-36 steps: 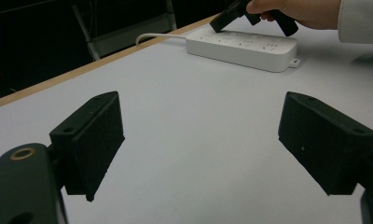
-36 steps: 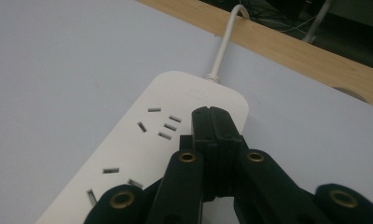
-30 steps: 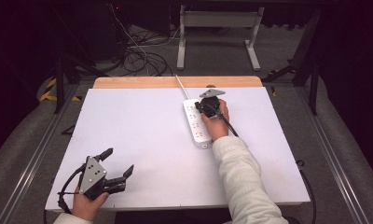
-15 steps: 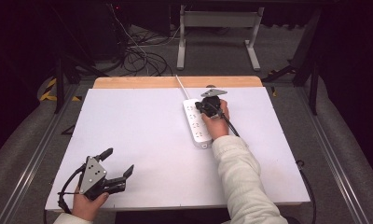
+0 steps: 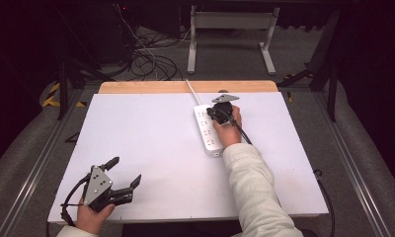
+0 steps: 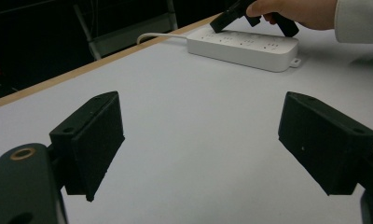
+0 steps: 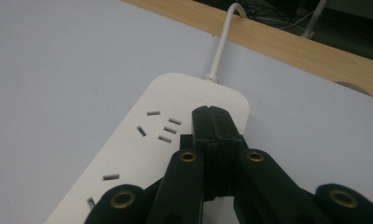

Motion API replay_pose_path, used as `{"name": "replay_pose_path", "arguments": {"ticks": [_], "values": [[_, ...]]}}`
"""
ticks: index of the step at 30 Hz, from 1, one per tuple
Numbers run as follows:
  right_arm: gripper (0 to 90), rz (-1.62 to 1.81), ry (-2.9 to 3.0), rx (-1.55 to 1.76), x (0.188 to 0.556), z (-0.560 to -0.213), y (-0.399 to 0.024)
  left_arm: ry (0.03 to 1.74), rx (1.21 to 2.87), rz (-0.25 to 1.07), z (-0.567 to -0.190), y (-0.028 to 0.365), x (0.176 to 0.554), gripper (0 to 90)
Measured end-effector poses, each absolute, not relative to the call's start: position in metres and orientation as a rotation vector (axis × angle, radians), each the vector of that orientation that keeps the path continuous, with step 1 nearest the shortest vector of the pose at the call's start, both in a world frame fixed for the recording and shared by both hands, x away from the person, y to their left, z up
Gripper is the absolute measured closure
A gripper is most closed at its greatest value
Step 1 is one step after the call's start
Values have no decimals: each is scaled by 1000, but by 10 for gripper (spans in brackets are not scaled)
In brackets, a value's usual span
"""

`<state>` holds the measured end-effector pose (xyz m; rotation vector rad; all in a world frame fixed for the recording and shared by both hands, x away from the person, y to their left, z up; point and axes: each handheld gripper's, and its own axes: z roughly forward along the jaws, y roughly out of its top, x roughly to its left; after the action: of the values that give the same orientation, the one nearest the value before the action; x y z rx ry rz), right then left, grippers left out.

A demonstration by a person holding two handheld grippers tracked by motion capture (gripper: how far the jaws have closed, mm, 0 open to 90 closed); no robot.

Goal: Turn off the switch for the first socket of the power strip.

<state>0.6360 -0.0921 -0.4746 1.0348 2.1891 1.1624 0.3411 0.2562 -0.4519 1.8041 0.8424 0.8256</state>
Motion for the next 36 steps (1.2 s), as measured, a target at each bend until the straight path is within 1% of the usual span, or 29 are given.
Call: {"name": "replay_pose_path", "arguments": {"ticks": [3,6,13,28,36], "values": [[900,1157,2187,1031,636,-474,-91,843,1803,825,-452,256,341,144],[900,1112,2200,1003,634,-467,-87,848,1796,818,-452,257,342,144],[900,1219,2163,979,624,-451,-87,845,1802,824,-452,256,342,144],[900,1240,2145,938,609,-422,-97,848,1804,818,-453,254,344,144],[900,1259,2135,933,605,-414,-104,844,1804,811,-453,254,344,144]]}}
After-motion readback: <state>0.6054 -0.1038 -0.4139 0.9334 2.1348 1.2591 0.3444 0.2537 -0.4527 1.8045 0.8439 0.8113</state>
